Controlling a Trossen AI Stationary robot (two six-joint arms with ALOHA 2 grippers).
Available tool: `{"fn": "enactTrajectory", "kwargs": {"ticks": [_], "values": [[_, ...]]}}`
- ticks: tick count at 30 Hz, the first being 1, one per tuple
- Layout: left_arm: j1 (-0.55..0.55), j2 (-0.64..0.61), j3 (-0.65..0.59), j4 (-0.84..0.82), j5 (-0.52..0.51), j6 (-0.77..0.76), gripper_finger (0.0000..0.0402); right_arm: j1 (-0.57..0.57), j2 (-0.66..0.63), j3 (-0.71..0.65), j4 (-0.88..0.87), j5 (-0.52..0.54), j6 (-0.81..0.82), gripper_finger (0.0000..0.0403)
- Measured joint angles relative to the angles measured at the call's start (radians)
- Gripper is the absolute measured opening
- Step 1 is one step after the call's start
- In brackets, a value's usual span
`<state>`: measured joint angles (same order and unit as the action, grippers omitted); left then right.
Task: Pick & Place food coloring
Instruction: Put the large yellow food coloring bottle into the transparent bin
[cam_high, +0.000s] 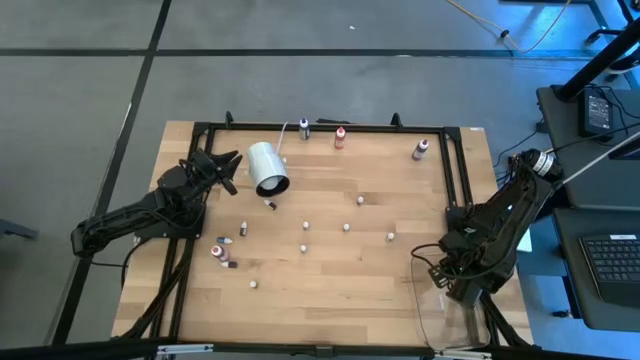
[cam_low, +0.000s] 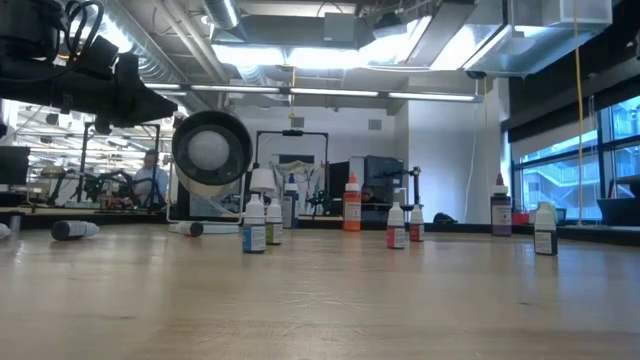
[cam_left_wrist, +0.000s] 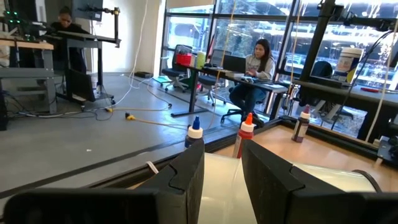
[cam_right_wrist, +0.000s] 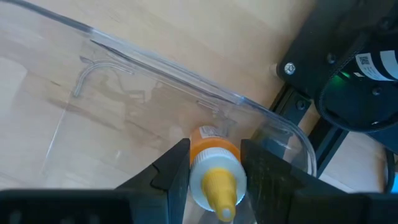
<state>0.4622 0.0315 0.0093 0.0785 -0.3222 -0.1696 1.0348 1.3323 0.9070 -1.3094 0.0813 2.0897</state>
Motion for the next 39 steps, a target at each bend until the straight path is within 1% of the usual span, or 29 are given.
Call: {"fn": "enactTrajectory", "kwargs": {"ticks": [4, 10, 31, 34, 39], "values": [[0.000, 0.000, 0.000, 0.000, 0.000, 0.000, 0.0104, 0.000, 0.000, 0.000, -0.003, 0.009, 0.014, 0.0142], [0.000, 0.000, 0.000, 0.000, 0.000, 0.000, 0.0104, 0.000, 0.000, 0.000, -0.015, 0.064, 0.026, 0.0142], [0.000, 0.000, 0.000, 0.000, 0.000, 0.000, 0.0104, 0.000, 0.001, 0.000, -0.016, 0.066, 0.019, 0.0143], [0.000, 0.000, 0.000, 0.000, 0.000, 0.000, 0.0104, 0.000, 0.001, 0.000, -0.016, 0.066, 0.019, 0.0150], [0.000, 0.000, 0.000, 0.000, 0.000, 0.000, 0.0104, 0.000, 0.001, 0.000, -0.017, 0.066, 0.019, 0.0175]]}}
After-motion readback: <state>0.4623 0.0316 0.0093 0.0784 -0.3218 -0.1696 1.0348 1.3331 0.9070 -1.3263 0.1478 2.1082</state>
